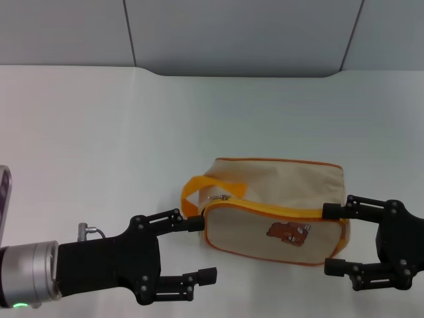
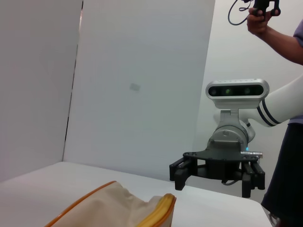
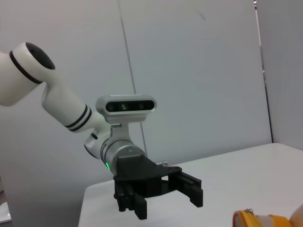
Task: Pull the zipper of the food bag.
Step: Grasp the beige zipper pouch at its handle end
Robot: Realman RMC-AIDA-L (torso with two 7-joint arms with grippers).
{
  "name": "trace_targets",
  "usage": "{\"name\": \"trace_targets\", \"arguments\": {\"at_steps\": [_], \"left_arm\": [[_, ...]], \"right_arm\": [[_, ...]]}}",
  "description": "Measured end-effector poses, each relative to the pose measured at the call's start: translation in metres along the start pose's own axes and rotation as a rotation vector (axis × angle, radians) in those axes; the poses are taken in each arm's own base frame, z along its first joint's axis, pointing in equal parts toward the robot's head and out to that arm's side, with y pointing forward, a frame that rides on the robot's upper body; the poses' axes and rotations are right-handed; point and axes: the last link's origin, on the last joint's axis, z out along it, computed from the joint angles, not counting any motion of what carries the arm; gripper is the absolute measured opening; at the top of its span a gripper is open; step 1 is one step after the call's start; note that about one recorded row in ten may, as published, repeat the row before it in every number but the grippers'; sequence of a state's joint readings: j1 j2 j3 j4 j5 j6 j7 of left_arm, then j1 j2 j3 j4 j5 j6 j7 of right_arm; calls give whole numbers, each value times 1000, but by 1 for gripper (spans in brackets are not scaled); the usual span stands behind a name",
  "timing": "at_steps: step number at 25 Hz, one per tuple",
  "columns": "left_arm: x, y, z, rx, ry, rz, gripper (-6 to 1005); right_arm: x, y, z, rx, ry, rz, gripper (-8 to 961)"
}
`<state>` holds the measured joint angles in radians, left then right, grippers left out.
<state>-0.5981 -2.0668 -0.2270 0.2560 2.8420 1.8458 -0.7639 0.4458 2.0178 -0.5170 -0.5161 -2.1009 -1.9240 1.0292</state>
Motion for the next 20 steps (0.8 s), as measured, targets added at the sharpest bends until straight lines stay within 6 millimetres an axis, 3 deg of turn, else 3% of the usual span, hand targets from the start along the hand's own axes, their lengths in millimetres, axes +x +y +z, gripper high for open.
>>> {"name": "trace_targets", "arguments": {"at_steps": [10, 13, 16, 17, 20], "left_arm": [[1, -1, -1, 14, 10, 11, 813], [-3, -6, -5, 91, 13, 30, 813], [-14, -11, -10, 223, 20, 46, 813], [-25, -4, -4, 267, 25, 80, 813], [-34, 4, 2, 298, 29, 116, 812]], "right_arm": [[2, -1, 1, 15, 9, -5, 845], [2, -1, 1, 20, 5, -7, 845], [3, 0, 0, 24, 2, -10, 845], [3, 0, 0, 25, 1, -11, 845], [4, 1, 1, 23, 0, -13, 846]]}}
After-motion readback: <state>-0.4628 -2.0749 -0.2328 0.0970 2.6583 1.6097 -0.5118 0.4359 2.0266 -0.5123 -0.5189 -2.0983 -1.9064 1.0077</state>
